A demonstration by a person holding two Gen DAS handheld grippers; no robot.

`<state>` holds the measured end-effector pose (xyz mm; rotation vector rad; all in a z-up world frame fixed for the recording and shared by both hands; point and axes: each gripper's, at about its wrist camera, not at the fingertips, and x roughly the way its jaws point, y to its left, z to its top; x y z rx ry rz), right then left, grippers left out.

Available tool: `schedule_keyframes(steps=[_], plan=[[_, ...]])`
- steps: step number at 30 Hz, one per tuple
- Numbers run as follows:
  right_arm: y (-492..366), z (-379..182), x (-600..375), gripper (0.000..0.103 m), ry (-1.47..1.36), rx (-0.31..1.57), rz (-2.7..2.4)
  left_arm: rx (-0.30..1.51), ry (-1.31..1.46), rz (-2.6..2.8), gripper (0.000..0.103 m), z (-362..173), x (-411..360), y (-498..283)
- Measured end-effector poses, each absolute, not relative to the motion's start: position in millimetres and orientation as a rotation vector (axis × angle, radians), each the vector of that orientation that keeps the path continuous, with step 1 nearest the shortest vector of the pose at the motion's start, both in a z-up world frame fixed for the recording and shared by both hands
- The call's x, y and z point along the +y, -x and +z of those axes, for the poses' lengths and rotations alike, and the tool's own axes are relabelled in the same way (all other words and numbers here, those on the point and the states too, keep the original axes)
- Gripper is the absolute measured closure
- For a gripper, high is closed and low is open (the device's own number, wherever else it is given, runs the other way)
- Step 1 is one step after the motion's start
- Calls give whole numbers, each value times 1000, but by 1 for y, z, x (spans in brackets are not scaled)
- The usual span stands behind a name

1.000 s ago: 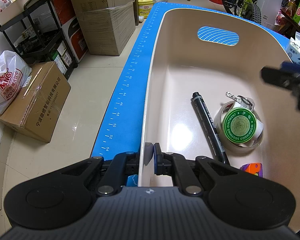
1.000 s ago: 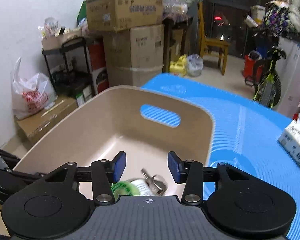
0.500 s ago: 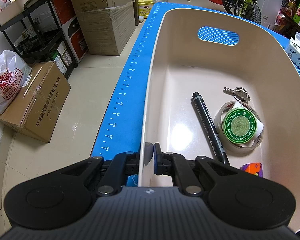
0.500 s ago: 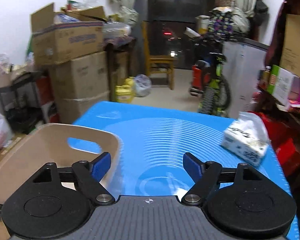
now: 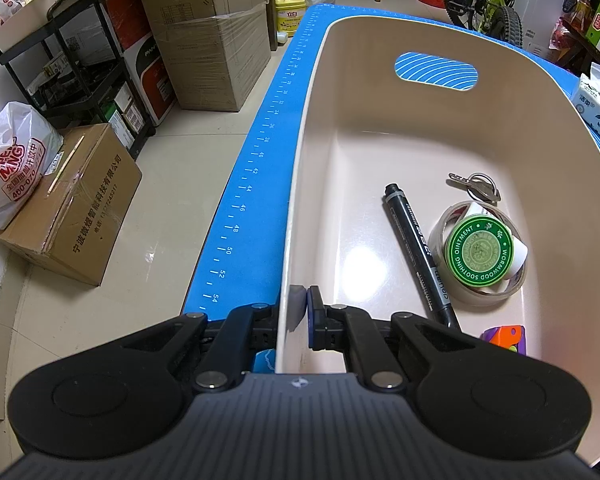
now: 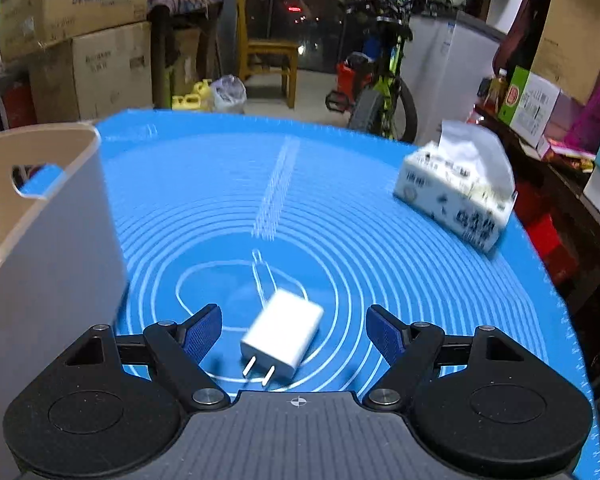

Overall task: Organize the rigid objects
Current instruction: 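Move the right gripper to the white charger and grasp it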

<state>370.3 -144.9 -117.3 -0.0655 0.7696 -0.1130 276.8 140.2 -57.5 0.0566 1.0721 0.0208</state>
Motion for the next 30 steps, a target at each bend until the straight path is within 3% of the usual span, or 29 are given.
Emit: schedule_keyframes(steps=[7, 9, 14, 30], plan=[[-377, -135, -141, 22, 76, 779, -109, 1072, -58, 21, 94, -58, 140, -277], [-379, -138, -140, 27, 75, 788, -105, 1072, -58, 21, 94, -58, 140, -277], [-378, -138, -138, 57, 54, 767, -71, 1072, -63, 23, 94, -58, 140, -277], [-344, -105, -139, 61, 82, 727, -46, 1072, -60, 22, 94, -59, 138, -277]])
